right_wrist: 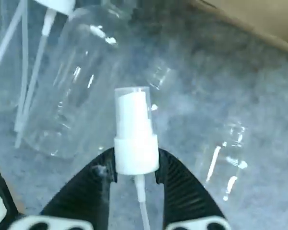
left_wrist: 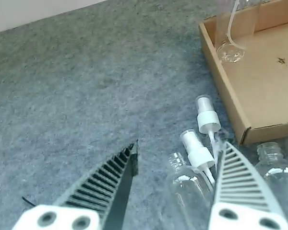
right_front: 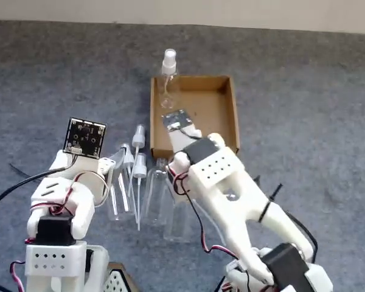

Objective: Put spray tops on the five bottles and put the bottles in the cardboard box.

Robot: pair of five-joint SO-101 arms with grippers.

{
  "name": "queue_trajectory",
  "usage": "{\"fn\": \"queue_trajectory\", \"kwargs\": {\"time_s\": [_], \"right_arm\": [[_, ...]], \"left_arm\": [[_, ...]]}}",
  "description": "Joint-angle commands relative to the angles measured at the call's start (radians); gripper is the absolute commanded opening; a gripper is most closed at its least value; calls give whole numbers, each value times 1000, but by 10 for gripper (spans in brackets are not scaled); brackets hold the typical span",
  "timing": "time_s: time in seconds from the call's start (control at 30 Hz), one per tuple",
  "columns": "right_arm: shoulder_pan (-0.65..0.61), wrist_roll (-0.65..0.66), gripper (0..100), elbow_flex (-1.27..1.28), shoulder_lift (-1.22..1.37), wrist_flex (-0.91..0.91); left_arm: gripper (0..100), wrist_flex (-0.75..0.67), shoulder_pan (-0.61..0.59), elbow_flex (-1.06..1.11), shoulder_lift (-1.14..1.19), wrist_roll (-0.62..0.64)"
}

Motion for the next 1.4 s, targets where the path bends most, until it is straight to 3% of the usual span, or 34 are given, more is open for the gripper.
{"fn": "queue_trajectory", "kwargs": {"time_s": [0.0,0.17,0.27,0.5,0.6,0.97,1.13,1.37], "right_arm": [[-48,-21,74,1,27,-24],[-64,-23,248,-1,35,-22],[-31,-18,287,-7,35,16],[51,-6,289,-71,33,143],[62,101,289,-122,33,209],[191,259,289,-223,-163,297],[272,295,289,-114,-171,274],[282,296,289,142,-134,61]], "left_arm": [[245,3,-13,-42,1,3],[245,5,-13,-39,1,3],[245,5,-13,-33,1,-6],[245,2,-13,-2,1,-63],[245,3,-12,-4,1,-61],[245,3,-10,19,1,-61],[245,5,-7,21,1,-58],[245,44,33,21,-1,-21]]}}
